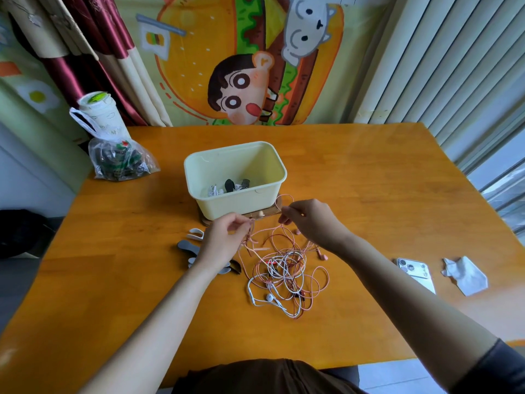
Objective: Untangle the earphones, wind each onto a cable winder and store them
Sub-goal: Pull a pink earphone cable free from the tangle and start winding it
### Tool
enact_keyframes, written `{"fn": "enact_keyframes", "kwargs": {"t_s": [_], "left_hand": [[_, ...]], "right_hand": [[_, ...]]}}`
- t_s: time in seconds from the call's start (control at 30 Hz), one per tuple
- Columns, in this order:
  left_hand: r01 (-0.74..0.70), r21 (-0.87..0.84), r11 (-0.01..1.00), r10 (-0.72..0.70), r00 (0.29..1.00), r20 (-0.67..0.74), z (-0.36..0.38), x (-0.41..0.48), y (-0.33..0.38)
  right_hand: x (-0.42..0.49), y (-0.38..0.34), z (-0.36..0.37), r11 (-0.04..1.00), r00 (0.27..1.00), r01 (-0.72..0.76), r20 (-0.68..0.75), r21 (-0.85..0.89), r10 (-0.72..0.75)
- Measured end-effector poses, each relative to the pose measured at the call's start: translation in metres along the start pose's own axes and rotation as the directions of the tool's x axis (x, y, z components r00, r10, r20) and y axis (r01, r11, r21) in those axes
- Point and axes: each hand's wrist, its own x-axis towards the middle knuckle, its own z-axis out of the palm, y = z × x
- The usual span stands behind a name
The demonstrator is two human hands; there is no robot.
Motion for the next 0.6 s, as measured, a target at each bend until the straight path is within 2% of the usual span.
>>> {"fn": "enact_keyframes", "kwargs": {"t_s": [0.17,0.27,0.4,0.6], "left_hand": [[-0.073,0.149,0.986,0.094,0.985,-0.143,0.0,0.0,0.003],[-0.089,0.083,0.993,0.101,0.982,-0.158,0.001,-0.002,0.009],[-0.072,-0.162,0.984,0.07,0.997,-0.019,-0.003,-0.007,0.022],[-0.027,-0.171,0.985,0.053,0.987,0.15,-0.001,-0.01,0.027]], "right_hand": [[-0.001,-0.005,0.003,0.996,0.996,-0.054,-0.066,0.064,0.058],[-0.003,-0.009,0.005,0.994,0.997,-0.054,-0.051,0.099,0.06],[-0.007,-0.004,0.008,0.993,0.993,-0.102,0.06,0.063,0.098],[-0.011,-0.007,0.013,0.997,0.998,-0.004,0.064,0.083,-0.001]]}}
